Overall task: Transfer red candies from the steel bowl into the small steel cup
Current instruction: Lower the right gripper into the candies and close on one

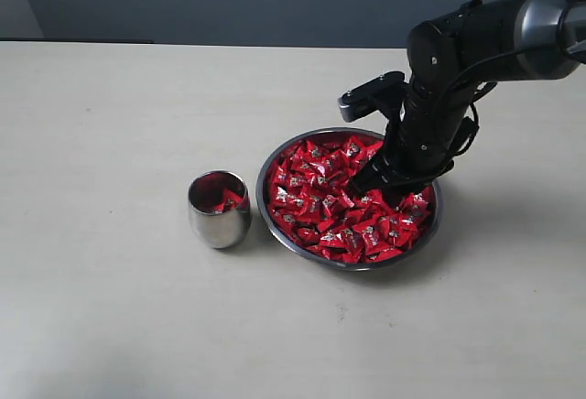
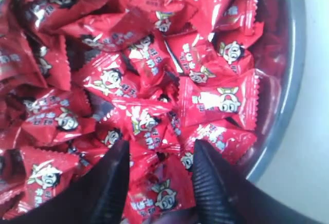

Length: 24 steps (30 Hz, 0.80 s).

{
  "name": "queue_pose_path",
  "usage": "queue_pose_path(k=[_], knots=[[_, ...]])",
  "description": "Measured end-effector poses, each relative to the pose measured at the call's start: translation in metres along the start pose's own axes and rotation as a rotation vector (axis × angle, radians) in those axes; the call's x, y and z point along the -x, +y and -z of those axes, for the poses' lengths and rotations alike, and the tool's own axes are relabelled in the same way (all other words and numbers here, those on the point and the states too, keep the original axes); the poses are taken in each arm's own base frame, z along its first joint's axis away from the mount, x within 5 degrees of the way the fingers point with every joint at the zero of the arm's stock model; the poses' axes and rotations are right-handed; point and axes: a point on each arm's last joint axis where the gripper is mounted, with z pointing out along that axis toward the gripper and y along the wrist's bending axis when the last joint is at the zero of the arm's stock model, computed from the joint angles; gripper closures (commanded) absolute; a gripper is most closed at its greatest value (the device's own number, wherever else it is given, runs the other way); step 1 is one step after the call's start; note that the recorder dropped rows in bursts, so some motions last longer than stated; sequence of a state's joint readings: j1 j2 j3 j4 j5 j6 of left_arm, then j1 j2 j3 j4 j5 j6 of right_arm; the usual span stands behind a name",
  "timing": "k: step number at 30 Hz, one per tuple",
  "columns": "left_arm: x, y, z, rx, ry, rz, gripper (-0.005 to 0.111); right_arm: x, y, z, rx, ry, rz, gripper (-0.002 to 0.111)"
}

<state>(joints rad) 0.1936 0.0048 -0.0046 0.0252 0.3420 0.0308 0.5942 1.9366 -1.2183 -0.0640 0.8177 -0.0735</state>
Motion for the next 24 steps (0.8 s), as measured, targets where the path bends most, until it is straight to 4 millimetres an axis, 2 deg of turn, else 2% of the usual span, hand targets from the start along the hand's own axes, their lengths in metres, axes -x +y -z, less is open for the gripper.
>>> queue_pose_path(k=[7, 24], knots=[[0.000, 0.000, 0.000, 0.000, 0.000, 0.000, 0.106, -0.001, 0.002, -0.017, 0.007, 0.047, 0.004, 0.069], [0.000, 0.000, 0.000, 0.000, 0.000, 0.000, 0.106, 0.008, 0.002, -0.016, 0.009, -0.042, 0.017, 0.069]])
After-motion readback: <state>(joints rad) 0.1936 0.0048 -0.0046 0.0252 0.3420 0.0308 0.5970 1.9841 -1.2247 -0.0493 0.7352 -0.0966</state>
